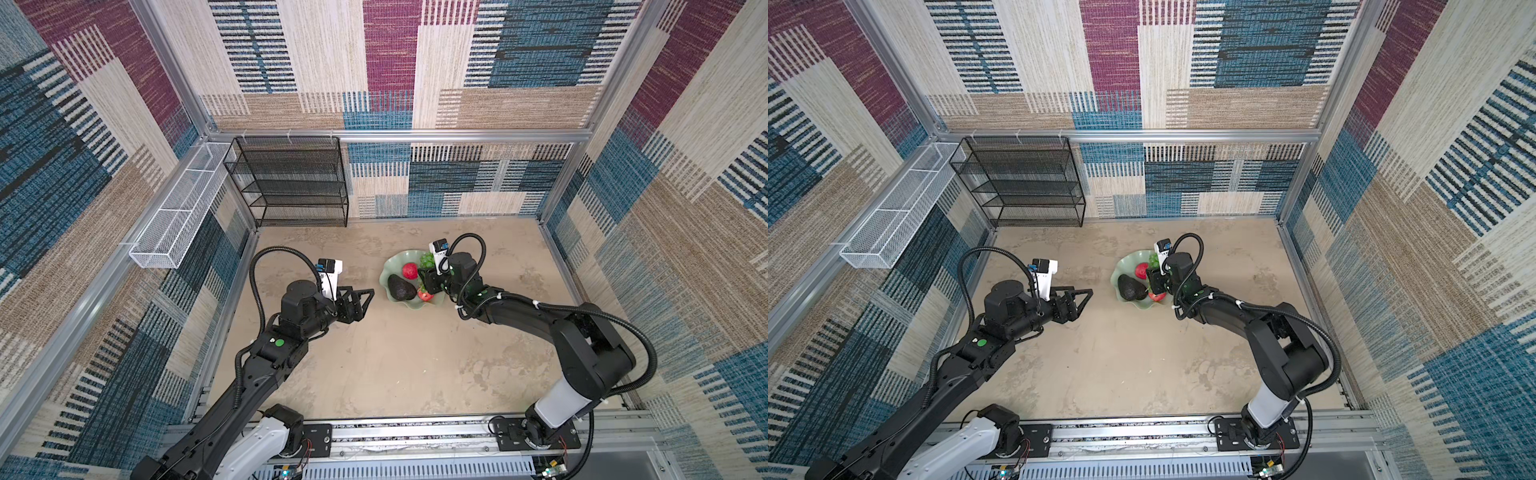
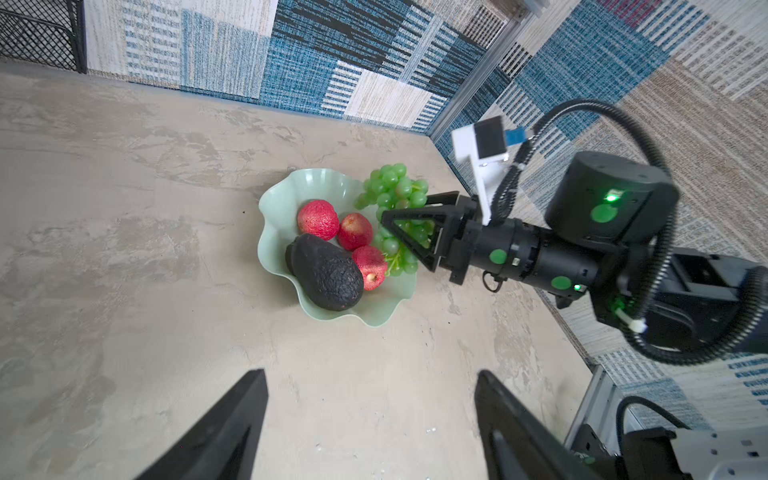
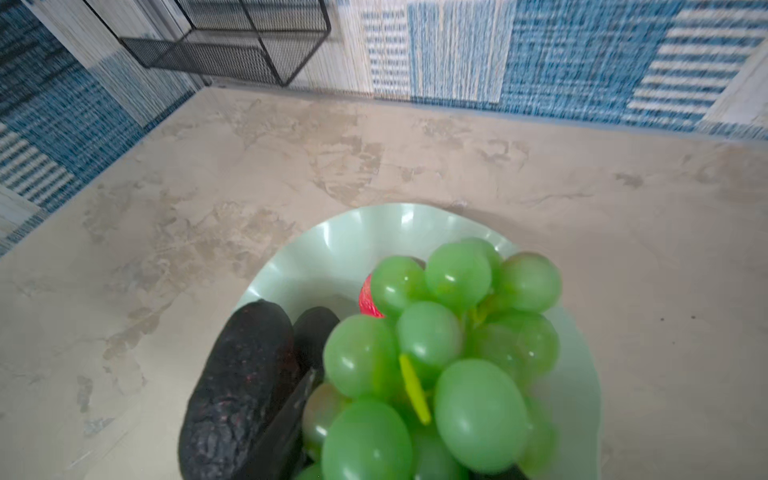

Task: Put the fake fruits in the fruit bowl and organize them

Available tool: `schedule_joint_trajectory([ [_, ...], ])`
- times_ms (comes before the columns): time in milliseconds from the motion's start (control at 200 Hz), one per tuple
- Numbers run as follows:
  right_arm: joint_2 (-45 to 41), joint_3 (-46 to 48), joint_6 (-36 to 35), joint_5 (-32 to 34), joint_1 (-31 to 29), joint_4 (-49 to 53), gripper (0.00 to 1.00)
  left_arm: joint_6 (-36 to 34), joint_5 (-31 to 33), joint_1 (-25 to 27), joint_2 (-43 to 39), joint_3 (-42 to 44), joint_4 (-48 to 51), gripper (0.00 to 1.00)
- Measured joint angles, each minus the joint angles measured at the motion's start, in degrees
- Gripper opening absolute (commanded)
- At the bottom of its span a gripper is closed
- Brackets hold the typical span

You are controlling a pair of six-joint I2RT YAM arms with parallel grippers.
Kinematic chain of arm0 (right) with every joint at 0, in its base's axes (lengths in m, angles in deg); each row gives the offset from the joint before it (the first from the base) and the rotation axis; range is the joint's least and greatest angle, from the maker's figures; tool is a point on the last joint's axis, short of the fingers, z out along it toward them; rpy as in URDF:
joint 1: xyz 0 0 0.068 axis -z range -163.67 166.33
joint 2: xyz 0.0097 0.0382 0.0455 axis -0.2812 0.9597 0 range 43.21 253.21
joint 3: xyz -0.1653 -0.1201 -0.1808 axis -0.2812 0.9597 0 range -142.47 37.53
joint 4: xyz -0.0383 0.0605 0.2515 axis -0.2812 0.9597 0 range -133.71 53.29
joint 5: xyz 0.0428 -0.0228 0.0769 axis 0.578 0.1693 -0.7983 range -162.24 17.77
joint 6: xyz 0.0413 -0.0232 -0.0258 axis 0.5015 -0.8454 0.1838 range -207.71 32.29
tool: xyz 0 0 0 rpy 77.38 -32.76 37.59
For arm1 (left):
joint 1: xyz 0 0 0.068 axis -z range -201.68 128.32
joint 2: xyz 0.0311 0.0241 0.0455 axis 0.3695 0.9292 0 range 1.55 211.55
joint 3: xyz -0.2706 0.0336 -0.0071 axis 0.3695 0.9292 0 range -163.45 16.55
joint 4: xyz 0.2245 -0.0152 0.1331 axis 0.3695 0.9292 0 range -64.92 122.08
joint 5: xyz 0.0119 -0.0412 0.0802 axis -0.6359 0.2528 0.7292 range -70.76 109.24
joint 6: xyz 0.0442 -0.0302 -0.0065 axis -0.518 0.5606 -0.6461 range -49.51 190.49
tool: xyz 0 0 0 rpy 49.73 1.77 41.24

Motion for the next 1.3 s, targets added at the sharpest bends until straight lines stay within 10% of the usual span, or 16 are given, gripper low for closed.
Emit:
schedule_joint_trajectory([
  [255, 1.6, 0.2, 0.7, -1.9, 0.2, -2.1, 1.00, -2.4, 15.3, 0.0, -4.7, 0.5, 5.4, 0.86],
  [671, -26.6, 17.8, -1.1, 3.4, 3.5, -7.2, 1.00, -12.1, 55.5, -1.2, -7.9, 17.3, -9.0, 0.97],
  [1077, -37.7, 42.0, -5.7, 29.2, 15.9, -23.5, 1.00, -20.1, 41.5, -20.2, 17.5, 23.0, -33.4, 0.98],
  [1297, -23.2, 47.8, -8.8, 25.6, 22.3, -46.7, 1.00, -19.3, 31.2, -24.8, 34.4, 17.4, -45.1, 0.99],
])
